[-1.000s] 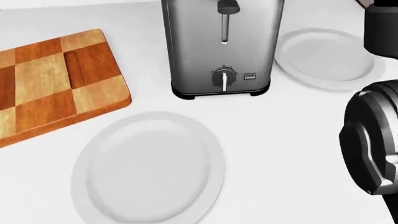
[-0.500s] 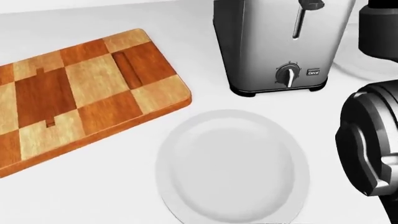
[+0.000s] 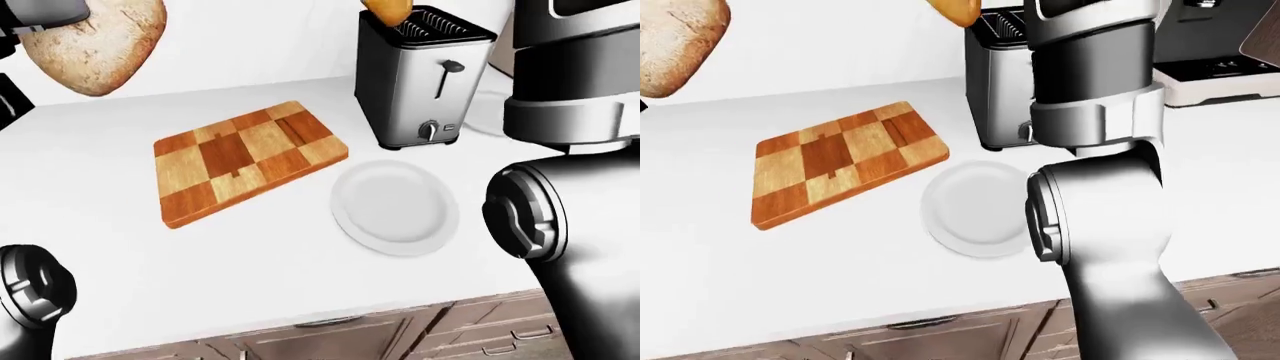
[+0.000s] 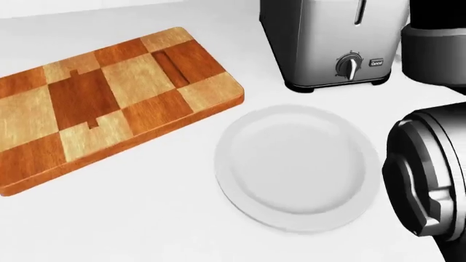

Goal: Place all breads on the cutting board.

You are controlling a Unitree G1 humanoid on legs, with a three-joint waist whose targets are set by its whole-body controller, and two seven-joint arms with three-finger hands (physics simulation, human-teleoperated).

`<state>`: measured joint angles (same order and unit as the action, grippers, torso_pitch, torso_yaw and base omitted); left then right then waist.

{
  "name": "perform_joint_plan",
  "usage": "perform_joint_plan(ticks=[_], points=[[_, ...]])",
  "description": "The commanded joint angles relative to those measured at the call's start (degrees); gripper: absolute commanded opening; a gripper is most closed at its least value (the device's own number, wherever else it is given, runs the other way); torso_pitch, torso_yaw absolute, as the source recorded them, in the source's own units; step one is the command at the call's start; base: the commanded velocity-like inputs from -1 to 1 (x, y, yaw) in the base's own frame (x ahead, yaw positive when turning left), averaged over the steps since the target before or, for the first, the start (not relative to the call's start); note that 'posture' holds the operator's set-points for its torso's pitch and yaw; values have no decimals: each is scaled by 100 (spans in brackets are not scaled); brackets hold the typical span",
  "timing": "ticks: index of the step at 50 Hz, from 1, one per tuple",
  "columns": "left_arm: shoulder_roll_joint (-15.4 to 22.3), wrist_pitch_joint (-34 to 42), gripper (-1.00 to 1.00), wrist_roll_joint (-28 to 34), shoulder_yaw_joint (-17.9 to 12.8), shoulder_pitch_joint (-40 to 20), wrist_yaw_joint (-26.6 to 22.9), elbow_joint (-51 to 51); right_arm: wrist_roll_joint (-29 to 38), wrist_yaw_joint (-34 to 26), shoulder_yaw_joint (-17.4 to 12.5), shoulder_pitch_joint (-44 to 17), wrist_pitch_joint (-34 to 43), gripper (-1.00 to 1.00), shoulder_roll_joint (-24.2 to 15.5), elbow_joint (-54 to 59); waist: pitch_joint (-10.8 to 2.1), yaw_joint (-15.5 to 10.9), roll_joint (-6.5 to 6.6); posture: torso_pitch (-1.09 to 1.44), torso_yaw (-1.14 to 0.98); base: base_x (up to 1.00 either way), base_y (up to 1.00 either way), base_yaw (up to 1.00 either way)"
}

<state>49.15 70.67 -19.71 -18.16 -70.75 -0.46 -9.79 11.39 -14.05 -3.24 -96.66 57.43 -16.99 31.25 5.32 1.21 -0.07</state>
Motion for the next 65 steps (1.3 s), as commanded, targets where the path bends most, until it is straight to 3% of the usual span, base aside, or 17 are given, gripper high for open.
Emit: perform_joint_plan(ticks=[1, 2, 6, 11, 16, 19, 22, 26, 29, 31, 32, 38, 41, 42, 46, 49, 65], points=[[46, -232, -100, -67, -20, -227, -20, 218, 91, 72, -97, -223, -144, -100, -137, -222, -131, 27, -81, 0, 0, 0, 91, 0], [47, -237, -100, -70, -23, -227, -17, 214, 94, 67, -90, -215, -154, -100, -139, -219, -129, 35, -193, 0, 0, 0, 64, 0], [36, -248, -100, -86, -23, -201, -6, 221, 78, 106, -123, -207, -174, -100, -118, -222, -130, 73, 497, 0, 0, 0, 11, 0], [50, -247, -100, -99, -14, -192, -7, 225, 41, 139, -124, -154, -170, -100, -107, -239, -145, 78, 400, 0, 0, 0, 0, 0], [14, -212, -100, -106, 7, -249, 30, 224, -1, 164, -158, -129, -249, -100, -128, -216, -142, -20, 92, 0, 0, 0, 0, 0], [8, -186, -100, -108, 22, -280, 41, 225, -26, 176, -155, -88, -232, -100, -134, -251, -318, -39, 84, 0, 0, 0, 33, 0], [-22, -216, -100, -104, 29, -272, 42, 214, -41, 160, -140, -93, -223, -100, -145, -253, -484, -100, -224, 0, 0, 0, 100, 0], [-55, -275, -100, -97, 30, -242, 33, 189, -47, 161, -140, -77, -216, -100, -154, -308, -257, -161, -306, 0, 0, 0, 75, 0], [-57, -249, -100, -121, -15, -162, 33, 255, -74, 186, -146, 3, -234, -100, -121, -309, -76, -2, 362, 0, 0, 0, 0, 0], [-43, -220, -100, -134, -31, -151, 43, 279, -84, 177, -133, -6, -225, -100, -116, -318, -171, 21, 780, 0, 0, 0, 0, 0], [-42, -192, -100, -144, -35, -157, 53, 299, -89, 190, -137, -2, -239, -100, -103, -314, -58, -20, 410, 0, 0, 0, 0, 0], [-74, -190, -100, -181, -44, -114, 87, 331, -90, 168, -110, 121, -217, -100, -100, -399, -328, -144, 112, 0, 0, 0, 0, 61], [-84, -204, -100, -191, -28, -108, 95, 328, -91, 182, -125, 155, -233, -100, -96, -432, -444, -198, -418, 0, 0, 0, 0, 99], [-88, -204, -100, -194, -23, -109, 95, 328, -91, 184, -126, 161, -227, -100, -95, -438, -154, -5, -125, 0, 0, 0, 0, 0], [-179, -229, -100, -196, 20, -115, 133, 337, -132, 239, -153, 262, -333, -100, -56, -387, -240, -167, -53, 0, 0, 0, 0, 0], [-297, -272, -100, -171, 103, -181, 158, 292, -165, 295, -147, 376, -435, -100, 1, -312, -279, -104, 219, 0, 0, 0, 0, 0], [-1844, -1641, -100, 359, 747, -1186, 425, -1331, -371, 591, -84, 74, -2799, -100, 586, 2238, -326, 7, 210, 0, 0, 0, 0, 0]])
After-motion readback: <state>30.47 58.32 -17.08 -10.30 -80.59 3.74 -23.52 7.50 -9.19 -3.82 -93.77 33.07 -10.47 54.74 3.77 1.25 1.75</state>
